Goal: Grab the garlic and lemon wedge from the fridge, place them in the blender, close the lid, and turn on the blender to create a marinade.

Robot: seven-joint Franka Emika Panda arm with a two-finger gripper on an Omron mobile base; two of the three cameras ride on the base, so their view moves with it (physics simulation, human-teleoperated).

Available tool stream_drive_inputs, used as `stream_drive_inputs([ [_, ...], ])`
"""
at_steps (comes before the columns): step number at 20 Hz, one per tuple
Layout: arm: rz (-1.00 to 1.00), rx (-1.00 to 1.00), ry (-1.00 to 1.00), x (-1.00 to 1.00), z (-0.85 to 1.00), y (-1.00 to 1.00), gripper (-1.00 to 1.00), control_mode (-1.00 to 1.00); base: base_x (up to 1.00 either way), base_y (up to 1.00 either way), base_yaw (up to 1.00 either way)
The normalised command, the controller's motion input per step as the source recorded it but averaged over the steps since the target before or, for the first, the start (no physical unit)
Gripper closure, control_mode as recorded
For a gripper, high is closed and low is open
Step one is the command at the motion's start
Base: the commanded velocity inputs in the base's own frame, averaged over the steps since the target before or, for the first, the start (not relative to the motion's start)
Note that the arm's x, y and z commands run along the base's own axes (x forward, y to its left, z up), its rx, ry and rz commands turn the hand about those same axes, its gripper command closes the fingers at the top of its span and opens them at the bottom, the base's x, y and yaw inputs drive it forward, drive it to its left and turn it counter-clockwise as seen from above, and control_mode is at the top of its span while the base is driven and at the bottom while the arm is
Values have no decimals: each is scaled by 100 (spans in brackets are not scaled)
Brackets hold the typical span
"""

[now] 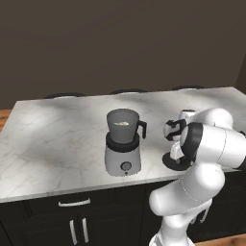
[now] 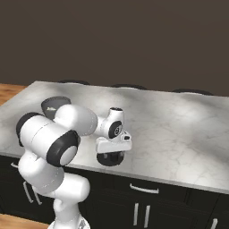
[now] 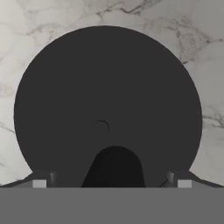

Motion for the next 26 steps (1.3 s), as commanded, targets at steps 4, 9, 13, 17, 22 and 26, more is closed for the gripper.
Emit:
stream_drive_inputs([
  [4,3,0,0,-1,-1,-12,-100,-100,0,0,0],
  [9,2,1,0,0,-2,-12,-100,-100,0,0,0],
  [13,0,0,0,0,0,0,-100,-100,0,0,0],
  [17,0,0,0,0,0,0,100,-100,0,0,0],
  [22,0,0,0,0,0,0,100,-100,0,0,0],
  [26,0,0,-2,-9,3,0,100,-100,0,0,0],
])
